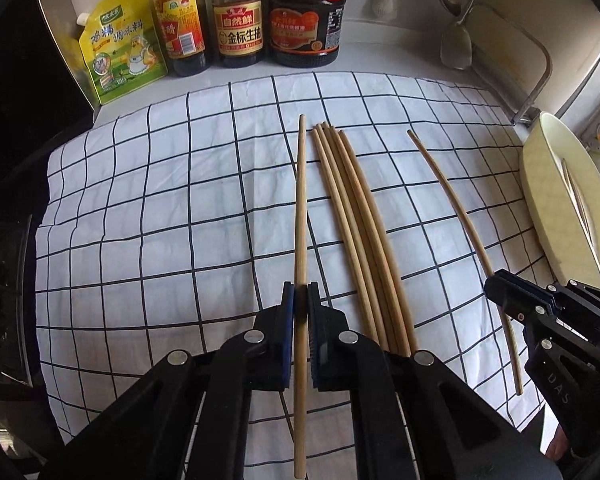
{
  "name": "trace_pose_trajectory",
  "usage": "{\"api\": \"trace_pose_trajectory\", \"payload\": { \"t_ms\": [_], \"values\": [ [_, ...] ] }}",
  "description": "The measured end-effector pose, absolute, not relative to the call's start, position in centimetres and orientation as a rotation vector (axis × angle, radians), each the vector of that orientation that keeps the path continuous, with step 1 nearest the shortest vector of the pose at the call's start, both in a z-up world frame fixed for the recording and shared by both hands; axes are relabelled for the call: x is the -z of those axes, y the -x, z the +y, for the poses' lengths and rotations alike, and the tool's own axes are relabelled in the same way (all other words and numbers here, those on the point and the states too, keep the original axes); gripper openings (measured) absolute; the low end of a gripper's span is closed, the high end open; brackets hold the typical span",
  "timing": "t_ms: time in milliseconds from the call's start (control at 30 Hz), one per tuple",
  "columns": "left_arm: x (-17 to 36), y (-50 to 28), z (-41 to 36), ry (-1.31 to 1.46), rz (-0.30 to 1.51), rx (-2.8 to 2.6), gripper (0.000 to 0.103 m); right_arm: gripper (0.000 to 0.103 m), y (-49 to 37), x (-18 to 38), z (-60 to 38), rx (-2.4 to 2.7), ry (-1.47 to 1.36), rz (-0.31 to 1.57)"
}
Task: Organize utensils
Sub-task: 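Carry both held chopsticks over the white basin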
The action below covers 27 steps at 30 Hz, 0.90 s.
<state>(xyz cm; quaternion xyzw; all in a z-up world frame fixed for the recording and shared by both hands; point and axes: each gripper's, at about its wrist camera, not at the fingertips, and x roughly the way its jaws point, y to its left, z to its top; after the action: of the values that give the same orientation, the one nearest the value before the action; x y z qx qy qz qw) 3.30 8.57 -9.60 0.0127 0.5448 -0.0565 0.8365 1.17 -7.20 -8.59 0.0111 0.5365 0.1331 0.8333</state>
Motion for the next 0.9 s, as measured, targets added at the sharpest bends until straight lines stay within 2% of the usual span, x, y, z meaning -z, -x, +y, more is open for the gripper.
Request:
{"api": "trace_pose_trajectory", "payload": {
  "t_ms": [433, 900],
  "values": [
    [4.0, -3.3, 1.6, -0.079, 1.04, 0.244, 0.007, 0.006, 0.6, 2.1, -14.9, -0.178, -0.095, 1.008],
    [1.7, -6.2, -14.5, -0.198, 1.025, 0.541, 0.007, 0.006, 2.5, 2.1, -30.4, 0.116, -0.273, 0.968]
  ]
}}
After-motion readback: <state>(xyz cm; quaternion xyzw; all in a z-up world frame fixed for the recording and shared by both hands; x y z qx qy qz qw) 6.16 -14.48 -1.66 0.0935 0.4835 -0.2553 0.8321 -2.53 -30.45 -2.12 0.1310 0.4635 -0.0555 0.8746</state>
